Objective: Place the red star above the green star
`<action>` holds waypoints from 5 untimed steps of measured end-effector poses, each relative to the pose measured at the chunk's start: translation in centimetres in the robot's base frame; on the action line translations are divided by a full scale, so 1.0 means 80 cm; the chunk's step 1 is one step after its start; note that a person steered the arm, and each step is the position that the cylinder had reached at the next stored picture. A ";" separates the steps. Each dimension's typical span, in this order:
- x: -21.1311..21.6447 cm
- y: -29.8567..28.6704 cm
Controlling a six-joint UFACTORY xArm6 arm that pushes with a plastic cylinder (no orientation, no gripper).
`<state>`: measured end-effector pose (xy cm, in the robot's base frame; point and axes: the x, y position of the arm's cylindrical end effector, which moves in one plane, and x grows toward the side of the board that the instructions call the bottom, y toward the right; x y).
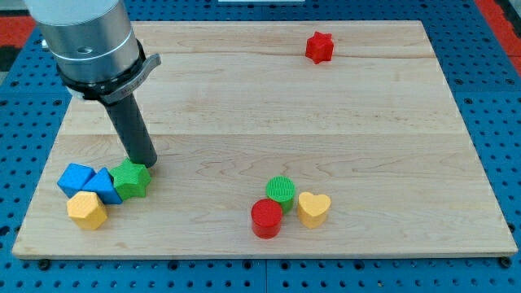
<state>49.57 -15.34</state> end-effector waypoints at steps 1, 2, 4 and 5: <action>-0.033 0.072; -0.086 0.180; -0.223 0.422; -0.240 0.444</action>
<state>30.34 20.17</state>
